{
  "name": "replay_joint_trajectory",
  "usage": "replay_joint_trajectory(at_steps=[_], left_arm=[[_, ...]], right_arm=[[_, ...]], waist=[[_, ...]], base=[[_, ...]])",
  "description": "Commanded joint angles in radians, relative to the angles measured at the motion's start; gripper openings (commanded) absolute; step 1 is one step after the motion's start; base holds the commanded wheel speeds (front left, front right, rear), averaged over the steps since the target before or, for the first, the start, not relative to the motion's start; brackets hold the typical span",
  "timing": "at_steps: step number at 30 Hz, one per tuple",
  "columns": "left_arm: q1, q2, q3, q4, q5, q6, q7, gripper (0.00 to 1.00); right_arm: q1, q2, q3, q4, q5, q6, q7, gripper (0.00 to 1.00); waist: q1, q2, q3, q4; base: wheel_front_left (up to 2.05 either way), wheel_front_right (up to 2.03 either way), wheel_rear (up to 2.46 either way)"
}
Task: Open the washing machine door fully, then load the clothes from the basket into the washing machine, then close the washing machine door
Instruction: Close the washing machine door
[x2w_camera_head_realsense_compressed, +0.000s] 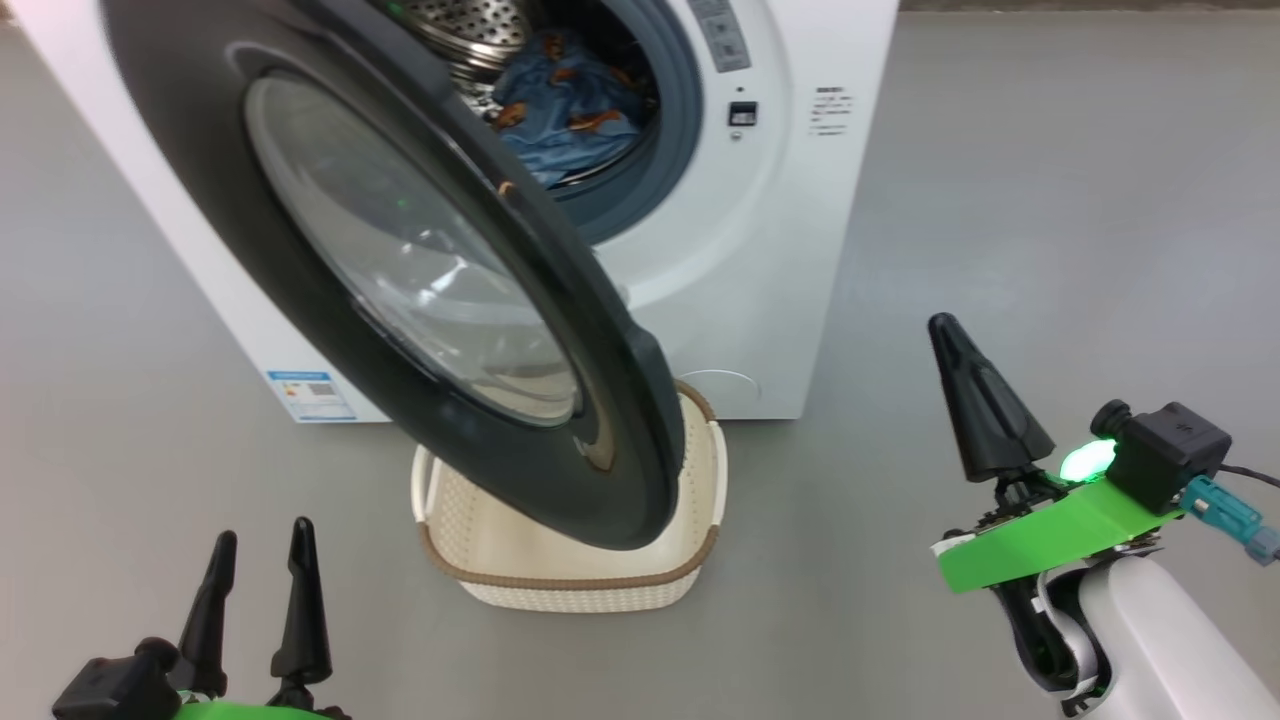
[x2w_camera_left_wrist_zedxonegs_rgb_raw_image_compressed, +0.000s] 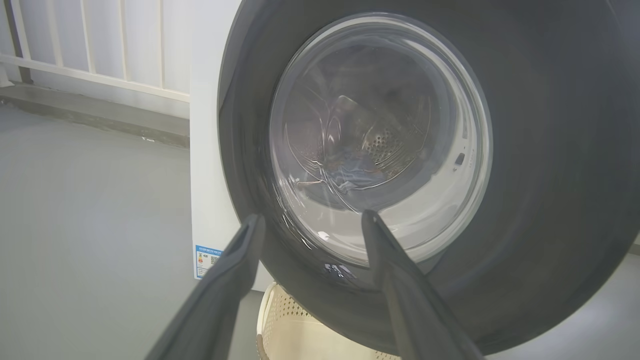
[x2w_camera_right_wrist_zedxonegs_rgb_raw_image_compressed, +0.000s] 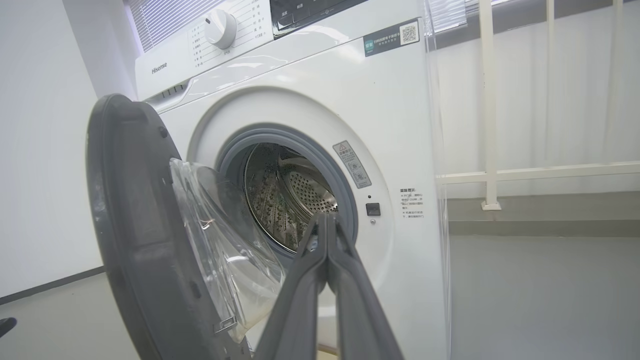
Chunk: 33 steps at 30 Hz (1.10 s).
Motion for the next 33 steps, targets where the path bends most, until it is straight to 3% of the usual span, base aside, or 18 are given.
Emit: replay_joint_trajectory(at_steps=[1,13,21,33], left_arm=[[-0.027,0.010,0.027,-0.016,0.005,-0.003,-0.012,1.00],[-0.025,0.001,0.014,0.001,-0.002,-0.008,-0.013,1.00],[-0.020,-0.005,0.015,0.006,-0.005,-0.008,-0.013,1.00],[-0.019,-0.010,0.015,0.007,-0.006,-0.010,-0.013,1.00]], right_arm=[[-0.030,-0.001,0.035,-0.048,0.009,0.006,-0.008,0.00],[-0.096,-0.010,0.205,-0.127,0.040,0.006,-0.008,0.00],[-0.092,-0.066,0.340,-0.211,0.063,0.006,-0.008,0.00],[-0.112,-0.115,0.471,-0.033,0.108,0.006,-0.008,0.00]], waist=[[0.0000,0.0000,-0.007,0.047],[0.0000,0.0000,-0.027,0.153],[0.0000,0.0000,-0.032,0.203],[0.0000,0.0000,-0.024,0.245]], base=[[0.00,0.00,0.00],[0.00,0.00,0.00],[0.00,0.00,0.00],[0.00,0.00,0.00]])
